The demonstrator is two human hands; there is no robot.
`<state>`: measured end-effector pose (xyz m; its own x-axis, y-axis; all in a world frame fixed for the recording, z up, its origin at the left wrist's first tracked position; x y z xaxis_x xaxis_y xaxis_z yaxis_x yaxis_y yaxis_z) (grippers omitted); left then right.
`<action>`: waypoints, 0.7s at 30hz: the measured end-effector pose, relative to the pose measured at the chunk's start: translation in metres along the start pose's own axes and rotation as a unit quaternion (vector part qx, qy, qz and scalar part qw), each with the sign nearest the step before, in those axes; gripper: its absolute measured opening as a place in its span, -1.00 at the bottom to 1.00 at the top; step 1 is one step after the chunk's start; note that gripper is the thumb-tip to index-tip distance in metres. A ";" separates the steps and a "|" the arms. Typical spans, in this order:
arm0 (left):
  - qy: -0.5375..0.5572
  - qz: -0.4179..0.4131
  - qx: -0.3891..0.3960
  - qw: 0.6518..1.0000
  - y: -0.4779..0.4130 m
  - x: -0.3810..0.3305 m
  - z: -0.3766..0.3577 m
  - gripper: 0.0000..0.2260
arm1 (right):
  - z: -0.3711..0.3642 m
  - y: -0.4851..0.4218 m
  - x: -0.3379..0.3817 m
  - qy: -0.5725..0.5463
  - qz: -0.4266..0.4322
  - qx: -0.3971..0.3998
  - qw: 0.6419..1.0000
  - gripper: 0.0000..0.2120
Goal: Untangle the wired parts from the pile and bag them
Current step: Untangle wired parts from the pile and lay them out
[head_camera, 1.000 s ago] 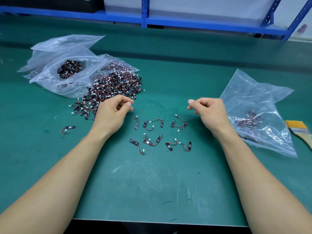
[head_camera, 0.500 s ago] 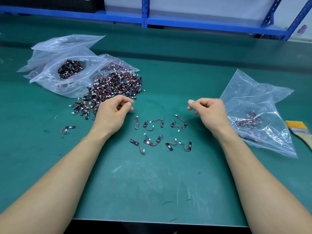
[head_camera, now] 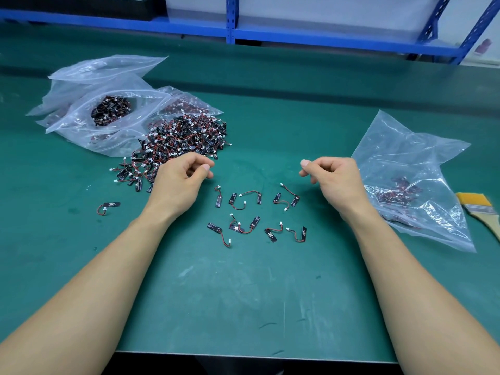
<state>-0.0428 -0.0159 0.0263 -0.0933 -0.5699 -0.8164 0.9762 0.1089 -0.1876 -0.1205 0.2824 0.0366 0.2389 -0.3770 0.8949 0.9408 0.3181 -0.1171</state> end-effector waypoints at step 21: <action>-0.008 0.002 0.001 1.000 -0.001 0.000 -0.001 -0.86 | 0.000 0.001 0.001 0.016 0.001 0.002 1.000 -0.72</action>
<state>-0.0436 -0.0153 0.0253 -0.0869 -0.5818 -0.8087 0.9769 0.1091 -0.1835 -0.1197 0.2819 0.0378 0.2486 -0.4043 0.8802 0.9395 0.3217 -0.1176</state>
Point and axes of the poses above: each hand's wrist, its own y-axis away from the middle knuckle, its own z-axis out of the back of the hand, x = y × z, the point moved 8 cm from there along -y, towards the middle knuckle, and after that the axes turned 13 degrees about x, right-handed, at the moved point
